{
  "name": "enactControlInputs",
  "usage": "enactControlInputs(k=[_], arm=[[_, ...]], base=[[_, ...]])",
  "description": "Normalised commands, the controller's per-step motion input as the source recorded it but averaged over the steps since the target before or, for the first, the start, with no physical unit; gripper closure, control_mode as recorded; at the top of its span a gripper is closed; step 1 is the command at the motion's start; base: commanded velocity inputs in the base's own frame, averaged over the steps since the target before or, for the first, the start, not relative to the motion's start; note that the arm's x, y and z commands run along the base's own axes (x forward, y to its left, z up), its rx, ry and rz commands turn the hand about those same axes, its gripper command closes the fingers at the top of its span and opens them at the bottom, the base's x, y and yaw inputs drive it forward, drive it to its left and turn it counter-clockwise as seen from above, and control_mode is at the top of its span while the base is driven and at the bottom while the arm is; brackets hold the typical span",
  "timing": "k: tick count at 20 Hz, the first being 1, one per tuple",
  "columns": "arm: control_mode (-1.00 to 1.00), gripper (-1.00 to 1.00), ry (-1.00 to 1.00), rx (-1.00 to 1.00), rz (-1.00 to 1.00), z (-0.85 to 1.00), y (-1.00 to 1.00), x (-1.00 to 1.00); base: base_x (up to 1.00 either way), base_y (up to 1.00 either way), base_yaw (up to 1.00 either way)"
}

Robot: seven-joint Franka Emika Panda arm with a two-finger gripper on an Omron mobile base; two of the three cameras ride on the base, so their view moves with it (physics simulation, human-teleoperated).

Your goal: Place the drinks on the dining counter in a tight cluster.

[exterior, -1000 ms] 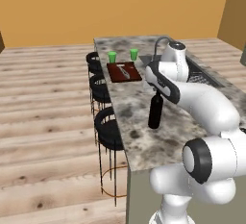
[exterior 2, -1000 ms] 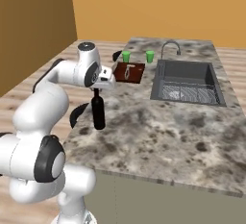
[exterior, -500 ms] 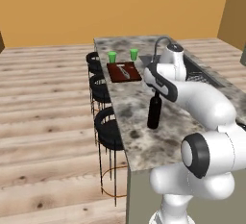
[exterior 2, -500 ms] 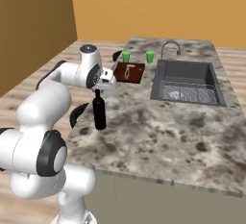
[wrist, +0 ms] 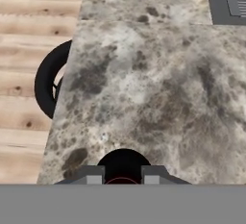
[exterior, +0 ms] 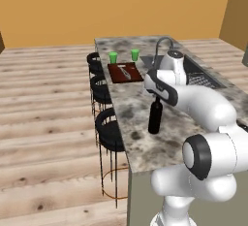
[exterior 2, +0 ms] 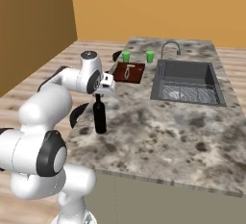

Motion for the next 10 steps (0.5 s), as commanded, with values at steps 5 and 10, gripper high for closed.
enactControlInputs(k=[5, 10], arm=[[-1.00, 1.00, 0.00, 0.00, 0.00, -0.23, 0.00, 0.00], [-1.00, 1.00, 0.00, 0.00, 0.00, -0.27, 0.00, 0.00]], base=[[0.00, 0.00, 0.00], [0.00, 0.00, 0.00]])
